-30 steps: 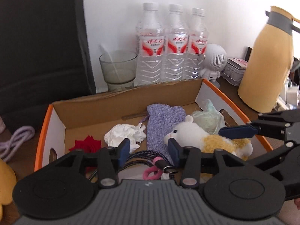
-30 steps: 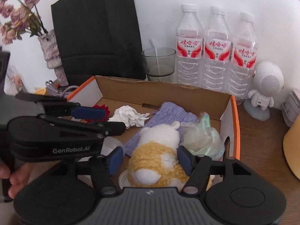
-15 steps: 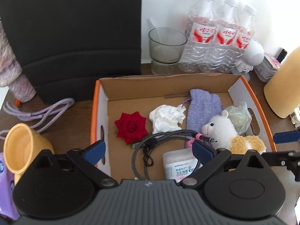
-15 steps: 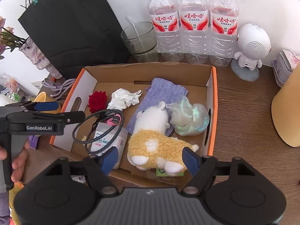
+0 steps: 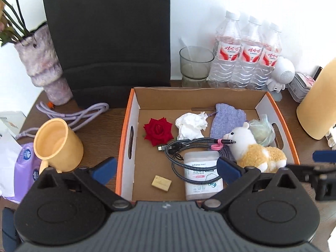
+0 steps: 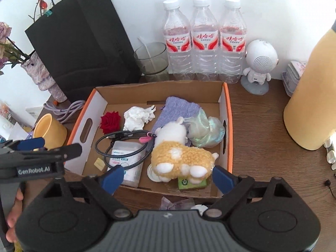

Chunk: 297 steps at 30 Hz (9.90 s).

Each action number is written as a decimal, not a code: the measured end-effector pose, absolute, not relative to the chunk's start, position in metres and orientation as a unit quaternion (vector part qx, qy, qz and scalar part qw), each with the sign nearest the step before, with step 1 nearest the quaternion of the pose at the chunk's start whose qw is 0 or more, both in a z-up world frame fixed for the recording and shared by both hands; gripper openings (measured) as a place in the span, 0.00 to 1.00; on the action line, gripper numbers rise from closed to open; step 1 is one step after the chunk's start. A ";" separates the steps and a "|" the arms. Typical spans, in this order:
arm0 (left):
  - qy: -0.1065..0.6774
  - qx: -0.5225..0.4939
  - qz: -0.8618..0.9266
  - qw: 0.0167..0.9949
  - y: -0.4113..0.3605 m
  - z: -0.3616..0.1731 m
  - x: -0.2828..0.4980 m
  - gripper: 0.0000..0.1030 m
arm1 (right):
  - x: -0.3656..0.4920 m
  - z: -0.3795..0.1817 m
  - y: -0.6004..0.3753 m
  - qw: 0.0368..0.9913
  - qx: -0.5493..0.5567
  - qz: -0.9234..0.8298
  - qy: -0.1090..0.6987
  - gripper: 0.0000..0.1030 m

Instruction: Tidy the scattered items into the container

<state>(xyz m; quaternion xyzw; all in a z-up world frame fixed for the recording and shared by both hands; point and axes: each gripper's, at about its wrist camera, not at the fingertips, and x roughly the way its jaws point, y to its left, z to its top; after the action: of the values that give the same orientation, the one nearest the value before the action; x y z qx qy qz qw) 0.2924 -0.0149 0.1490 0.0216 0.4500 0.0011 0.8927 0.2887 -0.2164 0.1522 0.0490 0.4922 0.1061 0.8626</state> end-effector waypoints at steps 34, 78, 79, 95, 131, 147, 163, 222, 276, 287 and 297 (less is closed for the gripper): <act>0.208 0.006 -0.041 0.977 0.039 0.047 -0.080 1.00 | -0.099 0.047 -0.236 0.977 0.031 0.020 0.211 0.94; 0.303 -0.005 -0.103 0.947 0.066 0.017 0.148 0.03 | 0.193 -0.001 -0.091 0.901 -0.075 0.242 0.353 0.20; 0.303 -0.003 -0.103 0.947 0.066 0.016 0.148 0.03 | 0.190 -0.001 -0.094 0.901 -0.070 0.240 0.353 0.20; 0.290 -0.031 -0.126 0.948 0.033 0.038 0.074 0.03 | 0.038 0.033 -0.175 0.940 -0.061 0.166 0.291 0.19; 0.295 0.013 -0.112 0.949 0.058 0.083 -0.037 0.77 | -0.024 0.083 -0.200 0.964 0.002 0.158 0.212 0.20; 0.417 -0.014 -0.105 0.903 0.025 0.020 -0.082 0.29 | -0.047 0.061 -0.211 0.956 0.012 0.174 0.236 0.20; 0.265 0.009 -0.059 0.962 0.022 0.069 -0.029 0.09 | -0.035 0.070 -0.214 0.960 0.011 0.159 0.232 0.20; 0.561 0.028 0.005 0.827 -0.026 0.105 0.392 1.00 | 0.378 0.106 -0.204 0.846 0.027 0.052 0.529 0.84; 0.290 -0.027 -0.066 0.954 0.015 0.038 0.028 1.00 | 0.015 0.043 -0.213 0.958 0.030 0.107 0.264 0.86; 0.304 0.048 -0.106 0.946 0.003 0.037 0.129 1.00 | 0.108 0.035 -0.175 0.953 -0.012 0.125 0.277 0.62; 0.309 0.056 -0.109 0.943 0.001 0.020 0.187 0.90 | 0.188 -0.001 -0.160 0.935 -0.027 0.117 0.333 0.51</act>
<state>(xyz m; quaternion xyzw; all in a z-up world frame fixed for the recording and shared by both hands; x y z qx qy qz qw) 0.1871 0.0007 0.0197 0.0561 0.3090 -0.1086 0.9432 0.1878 -0.1602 -0.0014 -0.0265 0.3331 0.1174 0.9352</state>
